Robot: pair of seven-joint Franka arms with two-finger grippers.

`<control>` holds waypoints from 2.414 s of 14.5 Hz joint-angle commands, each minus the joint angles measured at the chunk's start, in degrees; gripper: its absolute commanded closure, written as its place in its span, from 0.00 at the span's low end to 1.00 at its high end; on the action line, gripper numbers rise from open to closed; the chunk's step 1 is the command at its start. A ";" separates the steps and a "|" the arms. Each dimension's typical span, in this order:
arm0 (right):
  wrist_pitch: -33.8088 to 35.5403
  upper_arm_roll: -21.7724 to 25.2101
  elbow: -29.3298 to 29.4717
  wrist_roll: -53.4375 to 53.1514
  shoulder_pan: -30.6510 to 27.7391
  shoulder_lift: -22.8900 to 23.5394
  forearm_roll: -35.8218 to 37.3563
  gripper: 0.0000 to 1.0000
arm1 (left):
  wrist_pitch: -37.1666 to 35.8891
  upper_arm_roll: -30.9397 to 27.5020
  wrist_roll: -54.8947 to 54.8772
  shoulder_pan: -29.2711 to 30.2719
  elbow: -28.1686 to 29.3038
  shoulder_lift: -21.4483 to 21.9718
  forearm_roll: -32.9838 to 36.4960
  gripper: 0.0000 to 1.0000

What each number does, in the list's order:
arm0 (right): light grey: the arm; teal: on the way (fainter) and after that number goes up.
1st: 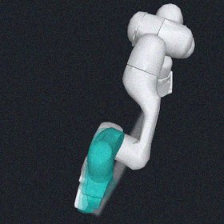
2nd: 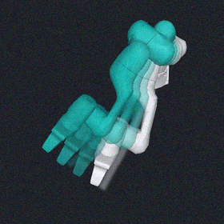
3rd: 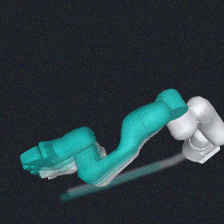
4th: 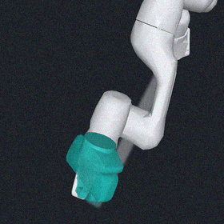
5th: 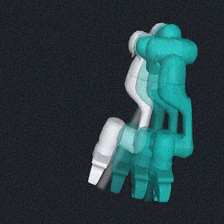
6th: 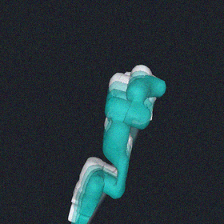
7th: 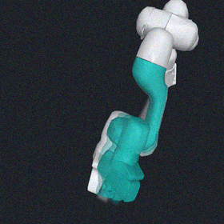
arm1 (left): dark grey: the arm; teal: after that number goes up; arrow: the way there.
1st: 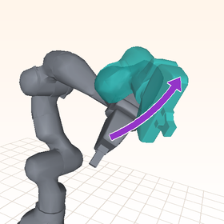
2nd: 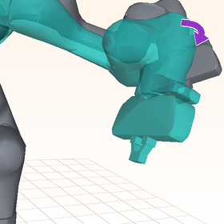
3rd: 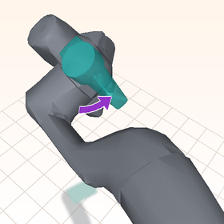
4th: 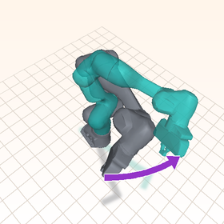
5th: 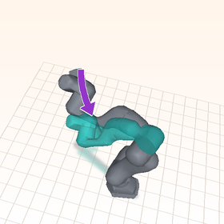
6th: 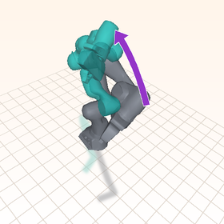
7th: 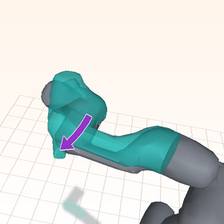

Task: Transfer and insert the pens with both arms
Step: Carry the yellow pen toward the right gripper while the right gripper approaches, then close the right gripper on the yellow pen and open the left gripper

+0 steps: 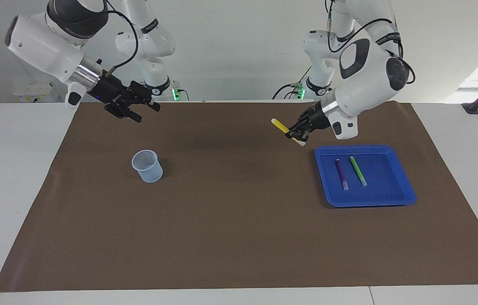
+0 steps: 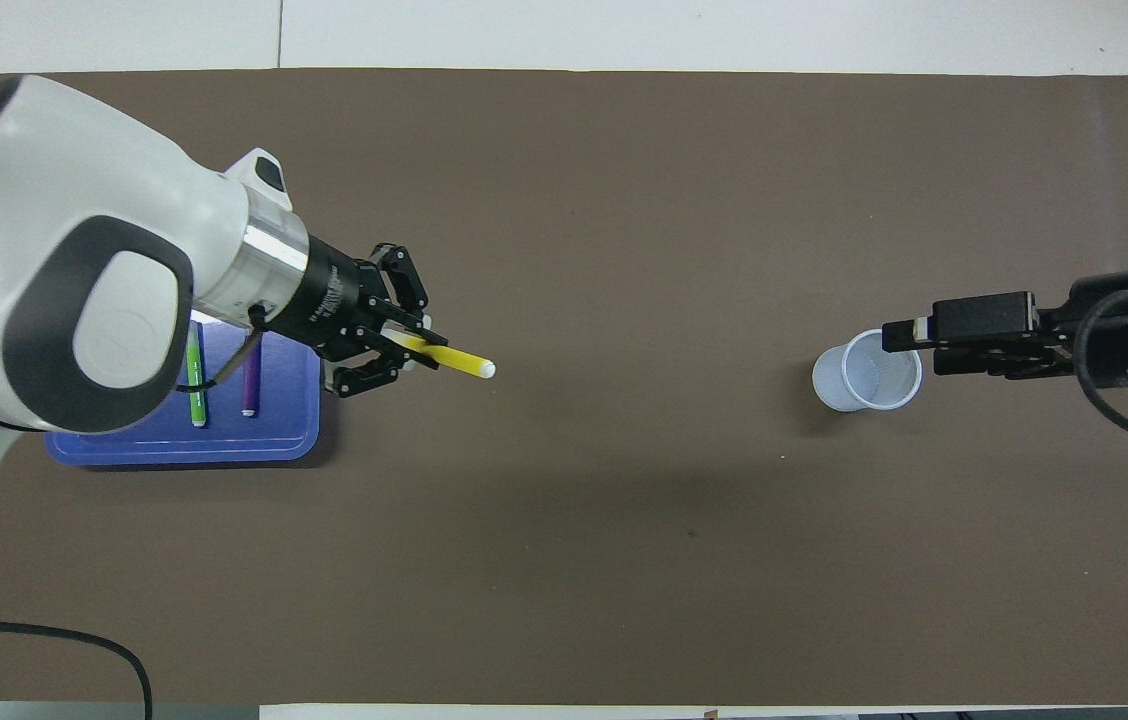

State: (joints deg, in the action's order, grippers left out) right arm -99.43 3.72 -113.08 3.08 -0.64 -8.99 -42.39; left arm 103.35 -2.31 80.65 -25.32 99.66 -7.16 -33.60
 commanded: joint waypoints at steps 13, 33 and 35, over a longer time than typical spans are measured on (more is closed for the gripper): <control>-22.12 -0.91 -8.38 -11.61 17.87 -2.87 -5.95 0.06 | 31.82 -0.76 31.32 -17.39 15.83 8.83 -15.09 1.00; -19.31 -2.32 -7.33 -14.07 18.05 -2.88 -6.13 0.46 | 38.86 -0.67 31.32 -20.47 18.91 10.50 -19.31 1.00; -19.31 -2.40 -7.24 -14.07 18.05 -2.79 -6.13 0.55 | 38.86 -0.67 31.32 -20.47 18.99 10.50 -19.48 1.00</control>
State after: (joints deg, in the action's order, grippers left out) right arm -119.38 1.60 -120.11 -9.98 17.64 -10.90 -47.77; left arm 140.89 -2.42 111.68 -44.84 116.47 1.38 -51.64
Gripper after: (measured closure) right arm 0.480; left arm 0.833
